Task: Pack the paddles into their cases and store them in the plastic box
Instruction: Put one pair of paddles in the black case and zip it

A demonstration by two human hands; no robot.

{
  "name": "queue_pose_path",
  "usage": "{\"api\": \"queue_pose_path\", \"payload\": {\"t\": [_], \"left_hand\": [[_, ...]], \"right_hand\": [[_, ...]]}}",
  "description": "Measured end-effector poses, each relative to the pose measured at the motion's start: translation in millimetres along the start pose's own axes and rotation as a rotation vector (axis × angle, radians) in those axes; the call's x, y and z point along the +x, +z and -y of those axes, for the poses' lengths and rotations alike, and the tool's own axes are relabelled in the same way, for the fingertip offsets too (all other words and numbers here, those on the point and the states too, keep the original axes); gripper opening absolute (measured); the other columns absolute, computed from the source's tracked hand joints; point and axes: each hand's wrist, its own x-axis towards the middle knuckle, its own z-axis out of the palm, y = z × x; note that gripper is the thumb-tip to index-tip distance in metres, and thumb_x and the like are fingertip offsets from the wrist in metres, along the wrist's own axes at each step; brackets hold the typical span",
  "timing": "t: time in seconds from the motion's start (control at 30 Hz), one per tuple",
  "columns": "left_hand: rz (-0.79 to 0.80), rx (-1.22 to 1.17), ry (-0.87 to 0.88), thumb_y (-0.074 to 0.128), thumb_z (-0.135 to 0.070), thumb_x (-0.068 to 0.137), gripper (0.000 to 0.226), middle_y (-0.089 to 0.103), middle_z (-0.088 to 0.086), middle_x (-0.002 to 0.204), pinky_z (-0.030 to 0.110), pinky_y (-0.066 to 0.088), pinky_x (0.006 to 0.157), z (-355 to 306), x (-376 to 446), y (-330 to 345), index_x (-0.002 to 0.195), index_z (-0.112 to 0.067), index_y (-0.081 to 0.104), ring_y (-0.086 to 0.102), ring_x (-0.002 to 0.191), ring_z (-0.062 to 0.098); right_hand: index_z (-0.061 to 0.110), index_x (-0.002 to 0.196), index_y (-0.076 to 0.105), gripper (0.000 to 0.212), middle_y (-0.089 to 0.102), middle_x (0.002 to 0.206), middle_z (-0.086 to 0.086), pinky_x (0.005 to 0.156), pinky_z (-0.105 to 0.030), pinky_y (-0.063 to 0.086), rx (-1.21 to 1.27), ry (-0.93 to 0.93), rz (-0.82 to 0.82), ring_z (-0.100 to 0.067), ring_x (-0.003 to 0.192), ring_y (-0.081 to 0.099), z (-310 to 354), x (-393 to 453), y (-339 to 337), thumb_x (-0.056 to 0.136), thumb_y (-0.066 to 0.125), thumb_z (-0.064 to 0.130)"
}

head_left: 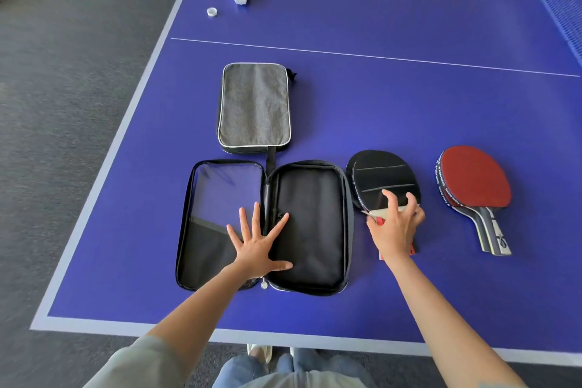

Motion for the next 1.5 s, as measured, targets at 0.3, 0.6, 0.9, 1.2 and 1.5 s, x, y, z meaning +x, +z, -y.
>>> {"api": "queue_pose_path", "payload": {"t": [0.3, 0.6, 0.9, 1.2, 1.5], "left_hand": [[-0.012, -0.045, -0.01, 0.065, -0.068, 0.068, 0.109, -0.053, 0.002, 0.138, 0.066, -0.022, 0.099, -1, -2, 0, 0.128, -0.062, -0.026, -0.057, 0.115, 0.033], [-0.046, -0.077, -0.03, 0.066, -0.07, 0.063, 0.111, -0.048, 0.004, 0.142, 0.065, -0.023, 0.099, -8, -2, 1, 0.128, -0.063, -0.024, -0.053, 0.121, 0.034], [-0.081, -0.088, -0.018, 0.062, -0.075, 0.063, 0.109, -0.044, 0.003, 0.145, 0.063, -0.024, 0.1, -4, -3, 5, 0.131, -0.06, -0.022, -0.052, 0.123, 0.032], [-0.101, -0.128, -0.014, 0.064, -0.074, 0.061, 0.109, -0.043, 0.002, 0.147, 0.061, -0.026, 0.1, -3, -3, 6, 0.128, -0.064, -0.021, -0.052, 0.124, 0.029], [-0.109, -0.125, -0.01, 0.063, -0.075, 0.061, 0.108, -0.053, -0.01, 0.134, 0.061, -0.026, 0.1, -2, -1, 8, 0.128, -0.065, -0.021, -0.055, 0.121, 0.026]], "right_hand": [[0.002, 0.128, 0.044, 0.069, 0.037, 0.124, -0.022, 0.088, -0.045, 0.045, 0.251, 0.156, -0.006, -0.039, 0.105, 0.045, -3, -7, -12, 0.07, 0.081, 0.016], [0.003, 0.121, 0.046, 0.057, 0.043, 0.118, -0.019, 0.076, -0.034, 0.044, 0.392, 0.202, -0.055, -0.022, 0.09, 0.044, 13, -11, -13, 0.073, 0.077, 0.008], [-0.01, 0.109, 0.04, 0.059, 0.048, 0.107, -0.022, 0.08, -0.038, 0.042, 0.363, 0.376, 0.091, -0.038, 0.104, 0.051, 10, -6, -6, 0.075, 0.078, 0.021], [-0.014, 0.117, 0.046, 0.052, 0.054, 0.12, -0.027, 0.096, -0.043, 0.038, 0.061, 0.3, 0.276, -0.041, 0.115, 0.048, 17, -4, -12, 0.087, 0.065, 0.025], [-0.008, 0.115, 0.048, 0.045, 0.055, 0.113, -0.024, 0.085, -0.045, 0.05, 0.292, 0.357, 0.181, -0.04, 0.1, 0.057, 17, -14, -38, 0.087, 0.064, 0.023]]}}
